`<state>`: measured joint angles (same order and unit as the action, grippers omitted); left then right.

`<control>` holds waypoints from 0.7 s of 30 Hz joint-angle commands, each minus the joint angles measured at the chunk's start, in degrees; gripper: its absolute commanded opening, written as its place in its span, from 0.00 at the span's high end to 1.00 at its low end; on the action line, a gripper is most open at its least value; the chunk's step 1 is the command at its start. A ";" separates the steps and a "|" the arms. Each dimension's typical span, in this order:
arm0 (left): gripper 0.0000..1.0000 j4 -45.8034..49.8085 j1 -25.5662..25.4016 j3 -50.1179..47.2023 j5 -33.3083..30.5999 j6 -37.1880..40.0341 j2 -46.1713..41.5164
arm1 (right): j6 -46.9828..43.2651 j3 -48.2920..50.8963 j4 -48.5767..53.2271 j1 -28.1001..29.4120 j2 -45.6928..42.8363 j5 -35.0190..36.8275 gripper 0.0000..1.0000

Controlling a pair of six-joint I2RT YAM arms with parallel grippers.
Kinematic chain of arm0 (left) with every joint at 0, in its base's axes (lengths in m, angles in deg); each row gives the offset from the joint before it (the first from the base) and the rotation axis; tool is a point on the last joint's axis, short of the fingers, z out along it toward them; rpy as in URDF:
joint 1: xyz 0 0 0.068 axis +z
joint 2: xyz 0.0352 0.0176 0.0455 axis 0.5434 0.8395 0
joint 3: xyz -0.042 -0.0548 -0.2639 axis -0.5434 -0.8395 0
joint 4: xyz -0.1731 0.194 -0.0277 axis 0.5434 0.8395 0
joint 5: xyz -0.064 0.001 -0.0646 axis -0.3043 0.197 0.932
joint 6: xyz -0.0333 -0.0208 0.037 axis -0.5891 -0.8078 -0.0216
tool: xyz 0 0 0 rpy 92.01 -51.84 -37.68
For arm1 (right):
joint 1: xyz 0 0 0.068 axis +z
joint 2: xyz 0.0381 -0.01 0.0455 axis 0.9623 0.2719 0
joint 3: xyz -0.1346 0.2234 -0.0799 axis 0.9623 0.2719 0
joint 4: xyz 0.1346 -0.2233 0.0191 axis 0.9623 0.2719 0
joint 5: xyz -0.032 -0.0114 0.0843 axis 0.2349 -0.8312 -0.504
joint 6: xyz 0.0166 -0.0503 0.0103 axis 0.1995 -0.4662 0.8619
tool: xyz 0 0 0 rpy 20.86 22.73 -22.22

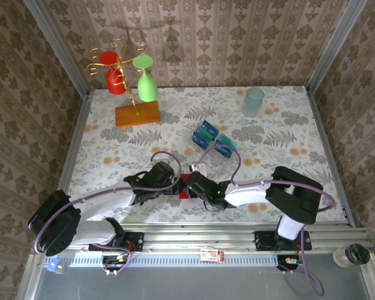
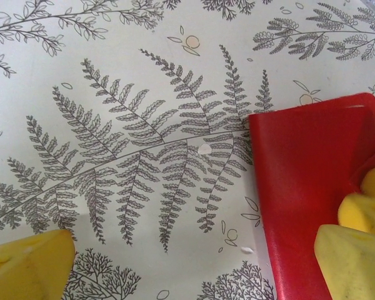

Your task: Put the credit cards into the card holder

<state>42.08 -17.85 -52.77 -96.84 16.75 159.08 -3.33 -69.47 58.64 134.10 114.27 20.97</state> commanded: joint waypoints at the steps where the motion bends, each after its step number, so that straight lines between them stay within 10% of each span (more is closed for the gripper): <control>1: 0.00 1.06 0.70 1.88 0.38 1.45 -0.89 | -2.34 -2.03 14.34 -2.07 -1.57 -10.03 0.56; 21: 0.00 8.97 12.57 6.71 -1.67 11.90 -13.08 | -6.46 1.08 30.79 -27.52 -39.12 -18.59 0.16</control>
<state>47.59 -7.71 -48.99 -96.93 23.90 148.61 -8.09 -69.65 82.46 109.99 80.05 4.23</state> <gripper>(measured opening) 0.999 0.839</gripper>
